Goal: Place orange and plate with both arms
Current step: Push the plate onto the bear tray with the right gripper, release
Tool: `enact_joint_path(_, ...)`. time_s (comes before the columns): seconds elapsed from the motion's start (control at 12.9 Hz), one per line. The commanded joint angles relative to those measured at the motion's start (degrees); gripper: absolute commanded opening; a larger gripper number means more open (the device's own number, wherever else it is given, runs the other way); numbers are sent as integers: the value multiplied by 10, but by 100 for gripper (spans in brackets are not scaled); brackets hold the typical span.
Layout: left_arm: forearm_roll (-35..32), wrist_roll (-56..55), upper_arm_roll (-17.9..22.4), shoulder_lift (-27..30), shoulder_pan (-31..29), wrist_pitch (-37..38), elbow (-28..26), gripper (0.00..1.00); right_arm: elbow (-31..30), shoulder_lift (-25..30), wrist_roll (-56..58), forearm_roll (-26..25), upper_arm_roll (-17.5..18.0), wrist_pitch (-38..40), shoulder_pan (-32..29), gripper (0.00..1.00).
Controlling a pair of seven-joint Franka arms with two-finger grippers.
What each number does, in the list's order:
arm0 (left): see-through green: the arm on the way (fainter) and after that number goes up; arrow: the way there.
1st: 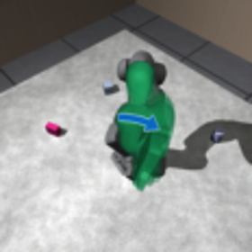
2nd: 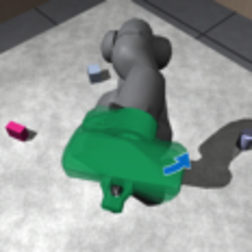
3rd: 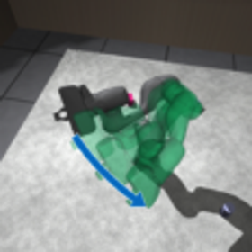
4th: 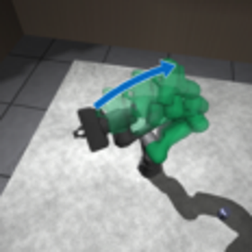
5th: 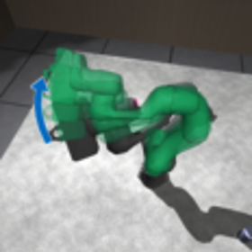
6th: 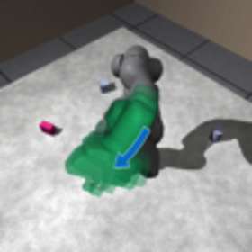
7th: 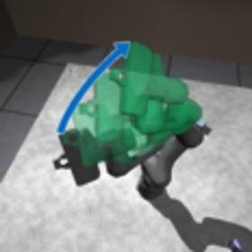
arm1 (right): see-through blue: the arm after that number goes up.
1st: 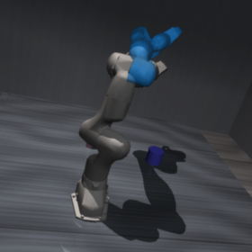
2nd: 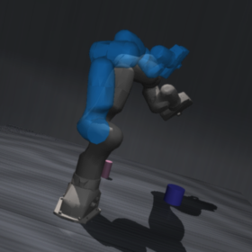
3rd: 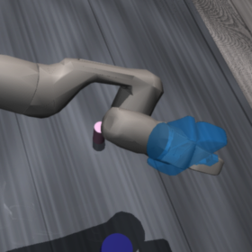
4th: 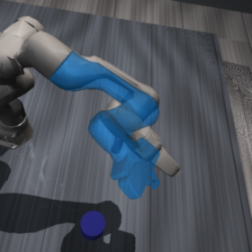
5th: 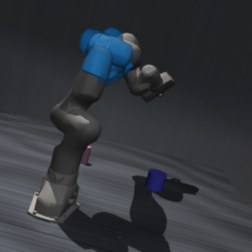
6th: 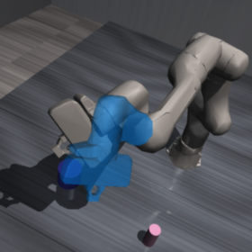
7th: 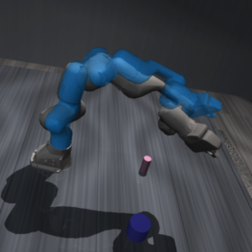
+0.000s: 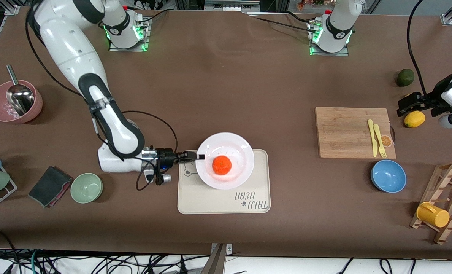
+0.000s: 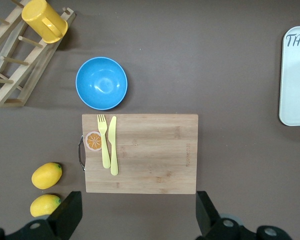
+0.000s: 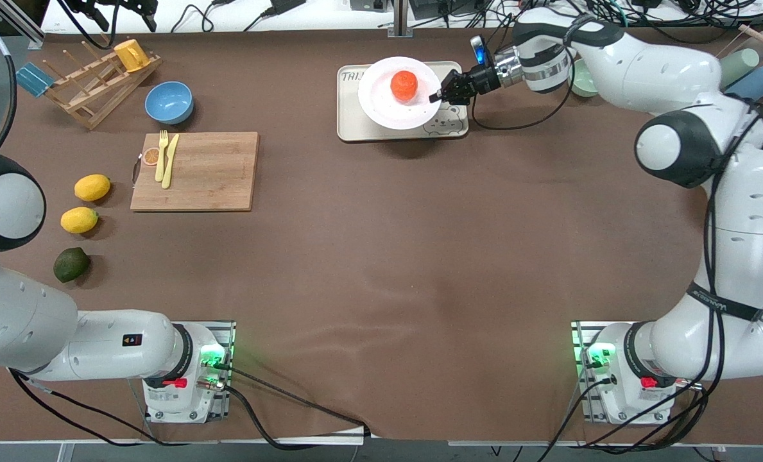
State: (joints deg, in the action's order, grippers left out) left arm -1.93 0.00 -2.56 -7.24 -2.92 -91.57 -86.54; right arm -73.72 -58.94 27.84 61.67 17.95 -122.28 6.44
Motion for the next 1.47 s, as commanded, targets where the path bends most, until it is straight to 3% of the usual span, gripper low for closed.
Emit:
enact_joint_path(0.0, 12, 14, 0, -3, -4, 0, 8, 100, 67, -45, -59, -12, 3, -67, 40, 0)
enact_joint_path(0.16, 12, 14, 0, -3, -4, 0, 8, 100, 67, -55, -61, -12, 3, -124, 49, 0)
enact_joint_path(0.39, 12, 14, 0, -3, -4, 0, 8, 100, 67, -61, -58, -15, 2, -124, 50, 2)
enact_joint_path(0.47, 12, 14, 0, -3, -4, 0, 8, 100, 66, -58, -53, -23, 2, -125, 50, 99)
enact_joint_path(0.7, 13, 14, 0, -4, -4, 0, 8, 100, 64, -51, -35, -134, -1, -124, 44, 100)
enact_joint_path(1.09, 13, 14, 0, -3, -4, 0, 8, 100, 49, 14, -46, -325, -2, -122, 49, 100)
enact_joint_path(1.4, 12, 14, 0, -3, -3, 0, 8, 100, -18, 100, -46, -451, -46, -91, 51, 100)
